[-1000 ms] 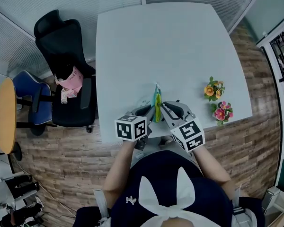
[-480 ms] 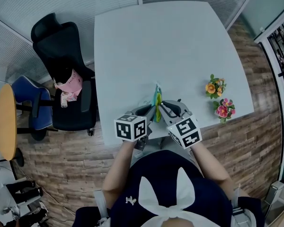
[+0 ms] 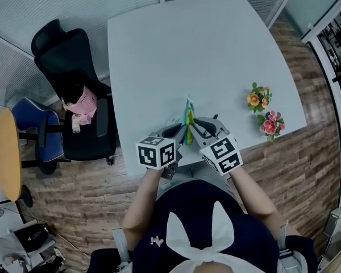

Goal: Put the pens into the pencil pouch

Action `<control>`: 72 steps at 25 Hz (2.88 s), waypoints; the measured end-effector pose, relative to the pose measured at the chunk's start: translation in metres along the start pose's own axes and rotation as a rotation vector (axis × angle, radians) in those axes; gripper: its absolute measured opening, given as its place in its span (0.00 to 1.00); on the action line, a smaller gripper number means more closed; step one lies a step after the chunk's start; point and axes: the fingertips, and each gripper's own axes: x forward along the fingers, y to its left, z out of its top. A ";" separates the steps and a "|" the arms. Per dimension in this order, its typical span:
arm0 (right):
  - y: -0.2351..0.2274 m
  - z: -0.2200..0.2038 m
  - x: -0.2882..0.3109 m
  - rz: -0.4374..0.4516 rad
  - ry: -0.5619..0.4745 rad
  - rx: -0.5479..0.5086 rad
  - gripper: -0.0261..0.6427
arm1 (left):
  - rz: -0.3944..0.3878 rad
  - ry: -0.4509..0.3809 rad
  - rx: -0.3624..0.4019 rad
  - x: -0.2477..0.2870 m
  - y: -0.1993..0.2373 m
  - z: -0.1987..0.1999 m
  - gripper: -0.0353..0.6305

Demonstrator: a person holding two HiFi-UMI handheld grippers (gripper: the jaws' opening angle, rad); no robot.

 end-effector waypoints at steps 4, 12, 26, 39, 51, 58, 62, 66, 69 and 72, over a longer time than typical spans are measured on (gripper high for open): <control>-0.002 0.003 -0.004 -0.019 -0.026 0.021 0.15 | -0.010 -0.002 0.006 -0.001 0.003 0.001 0.12; -0.033 -0.015 -0.017 -0.118 -0.009 0.083 0.14 | -0.025 0.000 0.003 0.000 0.008 0.005 0.12; -0.074 -0.066 -0.021 -0.225 0.093 0.208 0.15 | -0.046 0.028 0.011 0.011 0.010 0.008 0.12; -0.104 -0.123 -0.002 -0.271 0.237 0.377 0.22 | -0.064 0.070 0.003 0.030 0.015 0.012 0.12; -0.131 -0.157 0.022 -0.334 0.337 0.563 0.23 | -0.090 0.089 -0.032 0.041 0.018 0.015 0.12; -0.137 -0.166 0.029 -0.373 0.364 0.636 0.25 | -0.091 0.100 -0.047 0.045 0.019 0.013 0.12; -0.137 -0.172 0.033 -0.395 0.396 0.645 0.24 | -0.087 0.100 -0.047 0.044 0.019 0.012 0.12; -0.137 -0.173 0.033 -0.392 0.400 0.634 0.20 | -0.085 0.100 -0.043 0.044 0.018 0.011 0.12; -0.139 -0.170 0.031 -0.397 0.384 0.624 0.15 | -0.084 0.100 -0.038 0.043 0.018 0.010 0.12; -0.142 -0.165 0.028 -0.405 0.364 0.616 0.12 | -0.084 0.098 -0.035 0.043 0.017 0.011 0.12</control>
